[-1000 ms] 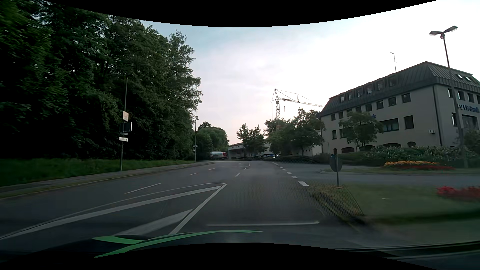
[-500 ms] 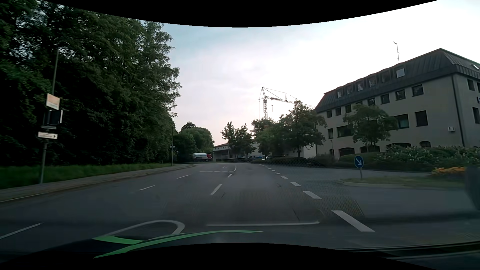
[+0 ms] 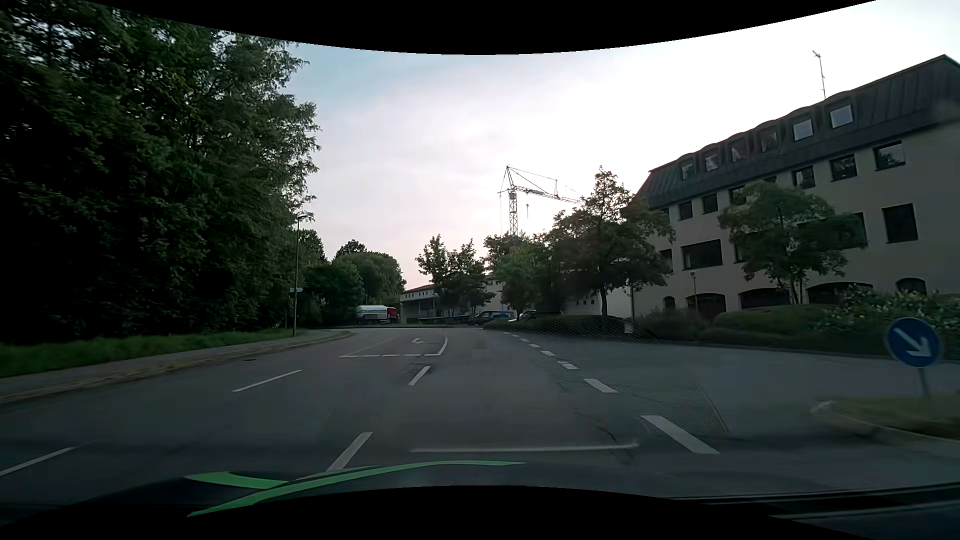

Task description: Follow the waypoints while adhering to traffic rules and regulations

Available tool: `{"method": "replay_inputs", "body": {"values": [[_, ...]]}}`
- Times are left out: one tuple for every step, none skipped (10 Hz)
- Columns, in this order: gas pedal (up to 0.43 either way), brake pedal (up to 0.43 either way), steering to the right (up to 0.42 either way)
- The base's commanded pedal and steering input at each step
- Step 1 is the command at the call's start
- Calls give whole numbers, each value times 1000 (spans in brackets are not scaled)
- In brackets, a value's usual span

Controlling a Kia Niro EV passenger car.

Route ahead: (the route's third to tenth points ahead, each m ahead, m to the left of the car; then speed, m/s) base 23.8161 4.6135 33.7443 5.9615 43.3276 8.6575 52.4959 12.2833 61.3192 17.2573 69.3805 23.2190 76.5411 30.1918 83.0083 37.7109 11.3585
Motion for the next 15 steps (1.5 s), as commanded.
{"method": "replay_inputs", "body": {"values": [[169,0,23],[169,0,18],[169,0,8],[169,0,3],[169,0,2],[169,0,-2],[169,0,-6],[169,0,-10],[177,0,-14],[177,0,-19],[177,0,-23],[177,0,-28],[177,0,-32],[177,0,-36],[177,0,-38]]}}
